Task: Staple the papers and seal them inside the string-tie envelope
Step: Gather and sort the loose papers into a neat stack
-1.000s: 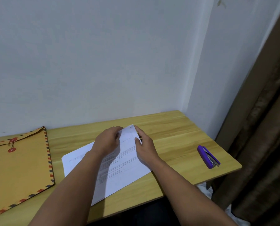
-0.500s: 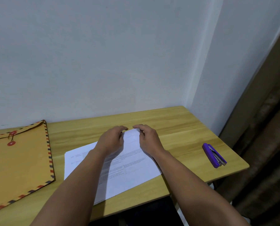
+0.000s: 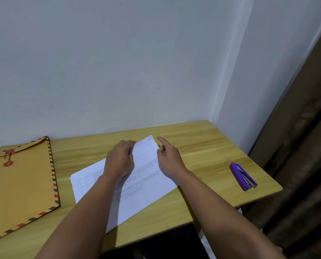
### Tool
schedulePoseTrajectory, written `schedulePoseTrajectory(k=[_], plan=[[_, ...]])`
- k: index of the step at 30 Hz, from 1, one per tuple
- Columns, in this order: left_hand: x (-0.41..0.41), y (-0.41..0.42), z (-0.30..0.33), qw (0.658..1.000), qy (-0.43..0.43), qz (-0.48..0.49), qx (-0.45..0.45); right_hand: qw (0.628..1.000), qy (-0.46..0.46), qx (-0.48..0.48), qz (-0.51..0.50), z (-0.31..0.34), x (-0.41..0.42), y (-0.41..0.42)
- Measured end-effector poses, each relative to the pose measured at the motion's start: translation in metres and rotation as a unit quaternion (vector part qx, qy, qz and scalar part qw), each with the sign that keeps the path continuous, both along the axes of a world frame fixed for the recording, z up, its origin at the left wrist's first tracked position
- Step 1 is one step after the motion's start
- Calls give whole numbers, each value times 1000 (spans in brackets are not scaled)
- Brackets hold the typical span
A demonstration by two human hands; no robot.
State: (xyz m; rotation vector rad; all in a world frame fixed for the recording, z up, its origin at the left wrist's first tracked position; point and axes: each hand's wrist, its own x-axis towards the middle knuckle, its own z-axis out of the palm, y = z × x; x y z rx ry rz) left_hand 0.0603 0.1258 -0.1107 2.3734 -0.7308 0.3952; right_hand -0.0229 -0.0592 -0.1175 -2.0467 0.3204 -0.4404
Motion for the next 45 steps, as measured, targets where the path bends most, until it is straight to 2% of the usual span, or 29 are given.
schedulePoseTrajectory(k=[5,12,16,20,26,29,33,37,45], plan=[[4,0,14,1000,-13,-9,-2,999,-6,34,-4,-6,-1,8],[9,7,26,997,61,-43,-30,986,-29,165,24,-1,-3,7],[9,7,36,997,57,-32,-42,977,-17,194,83,5,-6,5],[9,7,43,993,98,-40,-53,974,-24,213,76,12,-9,2],[15,18,43,990,136,-21,8,976,-24,211,55,10,-13,-2],[15,16,41,994,111,-6,22,977,-19,205,57,11,-15,-2],[19,17,43,997,55,29,38,991,3,116,61,10,-26,-1],[17,20,34,996,42,49,63,998,22,42,32,0,-27,4],[14,24,8,994,33,53,90,997,71,6,27,7,-34,7]])
